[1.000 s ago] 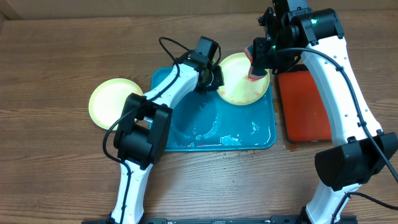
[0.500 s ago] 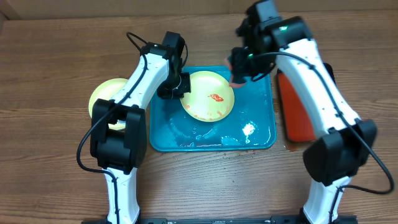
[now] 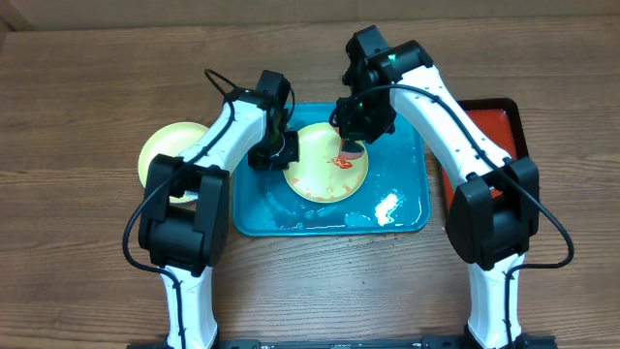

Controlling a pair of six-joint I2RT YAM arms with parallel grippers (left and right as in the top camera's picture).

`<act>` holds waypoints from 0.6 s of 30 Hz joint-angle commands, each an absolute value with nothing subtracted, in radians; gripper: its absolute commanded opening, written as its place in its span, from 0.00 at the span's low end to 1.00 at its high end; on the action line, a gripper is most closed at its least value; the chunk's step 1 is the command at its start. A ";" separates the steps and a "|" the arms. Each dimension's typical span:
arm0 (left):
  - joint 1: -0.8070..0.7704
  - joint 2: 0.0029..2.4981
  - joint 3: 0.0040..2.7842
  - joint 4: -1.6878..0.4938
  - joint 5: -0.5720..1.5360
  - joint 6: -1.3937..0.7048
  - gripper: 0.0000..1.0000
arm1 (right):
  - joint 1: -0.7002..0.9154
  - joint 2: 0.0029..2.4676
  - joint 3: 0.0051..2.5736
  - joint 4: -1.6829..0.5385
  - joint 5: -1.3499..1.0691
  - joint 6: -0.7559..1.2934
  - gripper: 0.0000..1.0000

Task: Clean dirty plates on tray and stack at the side
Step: 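Bring sponge with right gripper down onto the held yellow plate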

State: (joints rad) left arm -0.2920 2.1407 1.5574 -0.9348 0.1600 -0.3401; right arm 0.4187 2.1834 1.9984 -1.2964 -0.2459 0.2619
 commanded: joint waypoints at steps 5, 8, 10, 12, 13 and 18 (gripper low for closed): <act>-0.281 2.154 1.519 -0.941 0.131 -0.337 0.04 | 0.414 2.261 1.952 -1.240 -0.217 0.324 0.04; -0.281 2.154 1.519 -0.942 0.131 -0.336 0.04 | 0.414 2.308 1.942 -1.235 -0.210 0.346 0.04; -0.281 2.154 1.519 -0.942 0.131 -0.336 0.04 | 0.414 2.335 1.941 -1.235 -0.196 0.354 0.04; -0.281 2.154 1.519 -0.942 0.131 -0.336 0.04 | 0.414 2.353 1.941 -1.235 -0.156 0.379 0.04; -0.281 2.154 1.519 -0.941 0.131 -0.336 0.04 | 0.414 2.362 1.941 -1.235 -0.143 0.384 0.04; -0.281 2.154 1.519 -0.941 0.131 -0.337 0.04 | 0.415 2.392 1.926 -1.222 -0.125 0.402 0.04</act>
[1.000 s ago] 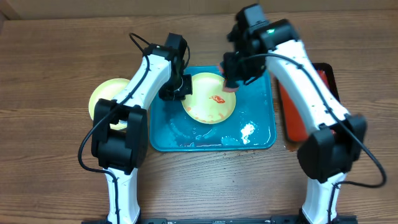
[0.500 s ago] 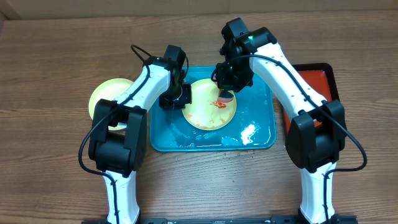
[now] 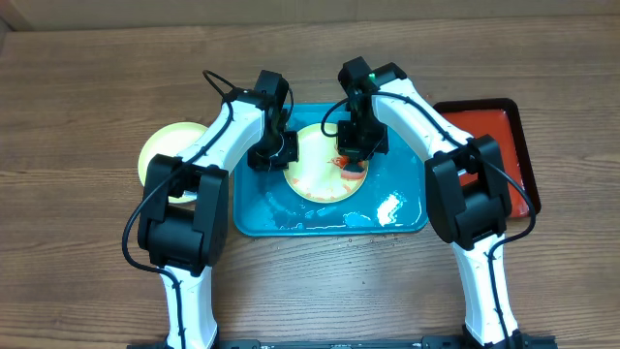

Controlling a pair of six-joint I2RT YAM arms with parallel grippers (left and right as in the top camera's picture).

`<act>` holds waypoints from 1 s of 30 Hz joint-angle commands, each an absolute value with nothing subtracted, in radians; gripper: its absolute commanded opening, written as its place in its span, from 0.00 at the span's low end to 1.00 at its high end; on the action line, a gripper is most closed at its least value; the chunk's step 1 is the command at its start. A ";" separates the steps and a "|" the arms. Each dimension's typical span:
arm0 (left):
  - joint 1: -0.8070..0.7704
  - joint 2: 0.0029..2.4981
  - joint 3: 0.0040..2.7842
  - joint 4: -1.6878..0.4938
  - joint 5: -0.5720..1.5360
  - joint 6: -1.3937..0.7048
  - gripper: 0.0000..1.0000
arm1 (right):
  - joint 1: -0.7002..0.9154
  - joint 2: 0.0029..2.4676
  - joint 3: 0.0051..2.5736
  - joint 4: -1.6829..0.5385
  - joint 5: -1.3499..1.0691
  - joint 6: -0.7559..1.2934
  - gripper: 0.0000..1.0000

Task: Clean dirty plates on tray and stack at the side
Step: 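Bring sponge with right gripper down onto the held yellow plate, then scrub second yellow plate with sponge while left gripper holds it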

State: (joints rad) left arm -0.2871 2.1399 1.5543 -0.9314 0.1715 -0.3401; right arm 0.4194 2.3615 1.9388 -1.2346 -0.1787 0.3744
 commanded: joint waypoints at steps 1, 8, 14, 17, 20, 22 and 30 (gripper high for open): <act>-0.281 2.154 1.519 -0.941 0.131 -0.337 0.04 | 0.418 2.396 1.916 -1.213 -0.125 0.410 0.04; -0.281 2.154 1.519 -0.939 0.131 -0.337 0.04 | 0.459 2.405 1.747 -0.997 -0.311 0.446 0.04; -0.281 2.154 1.519 -0.934 0.139 -0.336 0.04 | 0.532 2.413 1.716 -0.903 -0.453 0.446 0.04; -0.281 2.154 1.519 -0.934 0.139 -0.336 0.04 | 0.564 2.413 1.726 -0.902 -0.479 0.438 0.04; -0.281 2.154 1.519 -0.934 0.139 -0.336 0.04 | 0.593 2.413 1.742 -0.915 -0.512 0.414 0.04; -0.281 2.154 1.519 -0.934 0.139 -0.336 0.04 | 0.601 2.413 1.758 -0.945 -0.510 0.410 0.04; -0.281 2.154 1.519 -0.940 0.138 -0.336 0.04 | 0.548 2.413 1.803 -1.103 -0.406 0.393 0.04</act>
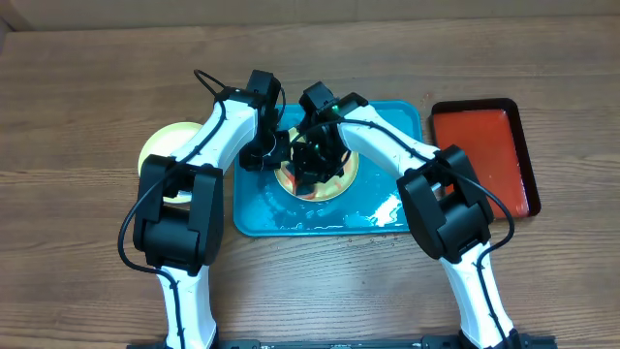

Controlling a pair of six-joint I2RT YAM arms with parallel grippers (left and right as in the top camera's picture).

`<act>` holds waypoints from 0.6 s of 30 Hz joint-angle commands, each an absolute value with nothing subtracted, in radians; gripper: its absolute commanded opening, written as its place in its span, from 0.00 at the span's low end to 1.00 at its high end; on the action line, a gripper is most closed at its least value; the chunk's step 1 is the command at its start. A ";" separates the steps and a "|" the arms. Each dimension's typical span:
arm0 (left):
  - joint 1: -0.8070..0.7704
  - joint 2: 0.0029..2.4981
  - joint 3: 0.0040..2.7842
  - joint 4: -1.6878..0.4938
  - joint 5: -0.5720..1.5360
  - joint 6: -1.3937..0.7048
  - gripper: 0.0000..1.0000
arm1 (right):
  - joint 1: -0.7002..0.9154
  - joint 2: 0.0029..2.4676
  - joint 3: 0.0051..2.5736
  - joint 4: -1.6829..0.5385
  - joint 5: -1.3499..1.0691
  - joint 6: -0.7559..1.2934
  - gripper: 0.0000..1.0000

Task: Clean dirty plates on tray and stack at the side
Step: 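Scrub second yellow plate with sponge while left gripper holds it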

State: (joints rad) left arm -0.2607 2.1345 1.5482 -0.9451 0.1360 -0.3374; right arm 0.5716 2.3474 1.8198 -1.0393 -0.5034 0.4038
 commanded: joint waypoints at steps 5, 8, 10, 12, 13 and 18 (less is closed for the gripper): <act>-0.281 2.154 1.519 -0.939 0.139 -0.337 0.04 | 0.476 2.413 1.859 -1.232 -0.172 0.393 0.04; -0.281 2.154 1.519 -0.939 0.139 -0.336 0.04 | 0.448 2.413 1.904 -1.293 -0.017 0.397 0.04; -0.281 2.154 1.519 -0.939 0.139 -0.336 0.05 | 0.437 2.413 1.934 -1.316 0.078 0.397 0.04; -0.281 2.154 1.519 -0.937 0.139 -0.336 0.04 | 0.435 2.413 1.950 -1.313 0.139 0.397 0.04; -0.281 2.154 1.519 -0.937 0.139 -0.336 0.04 | 0.435 2.413 1.952 -1.302 0.151 0.397 0.04; -0.281 2.154 1.519 -0.936 0.139 -0.336 0.04 | 0.448 2.416 1.943 -1.166 0.069 0.367 0.04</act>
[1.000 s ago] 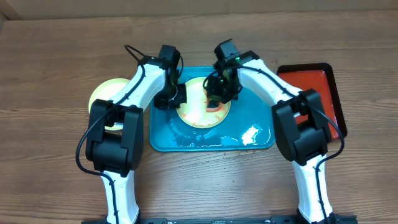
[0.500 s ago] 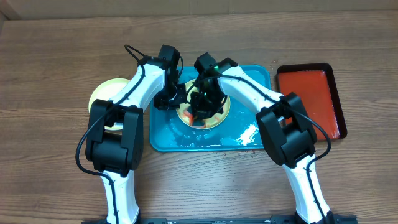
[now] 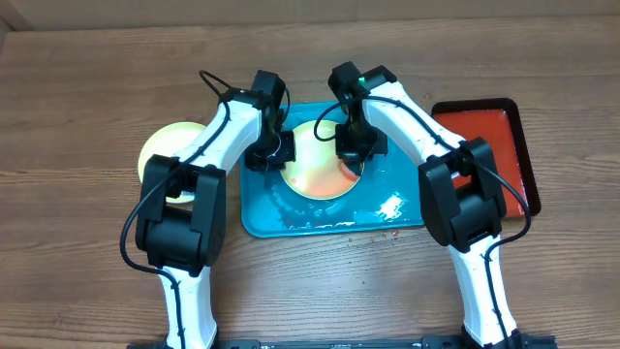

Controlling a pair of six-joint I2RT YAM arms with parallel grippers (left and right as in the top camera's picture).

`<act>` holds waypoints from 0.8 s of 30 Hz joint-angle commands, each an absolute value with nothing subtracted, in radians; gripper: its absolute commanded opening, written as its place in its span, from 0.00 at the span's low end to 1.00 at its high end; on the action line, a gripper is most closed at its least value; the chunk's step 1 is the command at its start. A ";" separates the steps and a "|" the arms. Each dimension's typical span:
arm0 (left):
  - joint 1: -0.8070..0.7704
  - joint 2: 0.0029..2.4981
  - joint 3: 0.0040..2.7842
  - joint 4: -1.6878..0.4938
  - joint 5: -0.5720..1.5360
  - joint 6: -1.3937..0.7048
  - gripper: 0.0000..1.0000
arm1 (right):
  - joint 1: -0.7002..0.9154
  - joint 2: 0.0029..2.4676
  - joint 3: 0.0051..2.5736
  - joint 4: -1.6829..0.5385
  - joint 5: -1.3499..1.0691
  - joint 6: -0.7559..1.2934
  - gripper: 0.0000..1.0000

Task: Clean dirty plates on tray and stack at the side
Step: 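Scrub second yellow plate with sponge while left gripper holds it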

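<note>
A pale yellow plate point(image 3: 312, 167) lies on the wet blue tray point(image 3: 387, 211). My left gripper point(image 3: 277, 155) is at the plate's left rim and looks shut on it. At the plate's right side, my right gripper point(image 3: 351, 159) points down, shut on a small red sponge point(image 3: 346, 172) that presses on the plate. The arm hides much of the plate's right part. Left of the tray, another pale yellow plate point(image 3: 167, 148) rests on the table.
A red tray point(image 3: 496, 145) sits at the right of the blue tray. Water glints on the blue tray's front right area point(image 3: 392, 206). Both arms reach in from the table's near edge. The wooden table point(image 3: 87, 262) surrounds everything.
My right gripper with the sponge has moved from the plate's left-centre back to its right side. The blue tray has shifted slightly. The left gripper stays at the plate's left rim.
The right gripper held the sponge over the plate's right side, where red smears showed. It was then lower on the smears, then at the plate's left-centre, and now back at the right. The plate's visible face now looks free of smears. The left gripper kept holding the rim.
</note>
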State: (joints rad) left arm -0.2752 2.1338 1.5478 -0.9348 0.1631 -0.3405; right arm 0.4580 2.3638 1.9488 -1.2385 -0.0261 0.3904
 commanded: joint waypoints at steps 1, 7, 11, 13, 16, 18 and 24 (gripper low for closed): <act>-0.281 2.154 1.519 -0.936 0.139 -0.336 0.04 | 0.451 2.418 1.940 -1.128 0.015 0.348 0.04; -0.281 2.154 1.519 -0.937 0.139 -0.332 0.04 | 0.488 2.488 1.937 -0.949 -0.289 0.337 0.04; -0.281 2.154 1.519 -0.936 0.139 -0.332 0.04 | 0.524 2.545 1.937 -0.923 -0.467 0.326 0.04; -0.281 2.154 1.519 -0.936 0.139 -0.332 0.04 | 0.546 2.552 1.937 -0.928 -0.547 0.283 0.04; -0.281 2.154 1.519 -0.936 0.139 -0.332 0.04 | 0.576 2.549 1.949 -0.962 -0.605 0.253 0.04; -0.281 2.154 1.519 -0.936 0.139 -0.329 0.04 | 0.586 2.549 1.963 -1.007 -0.609 0.252 0.04; -0.281 2.154 1.519 -0.937 0.139 -0.328 0.04 | 0.564 2.537 1.987 -1.209 -0.553 0.182 0.04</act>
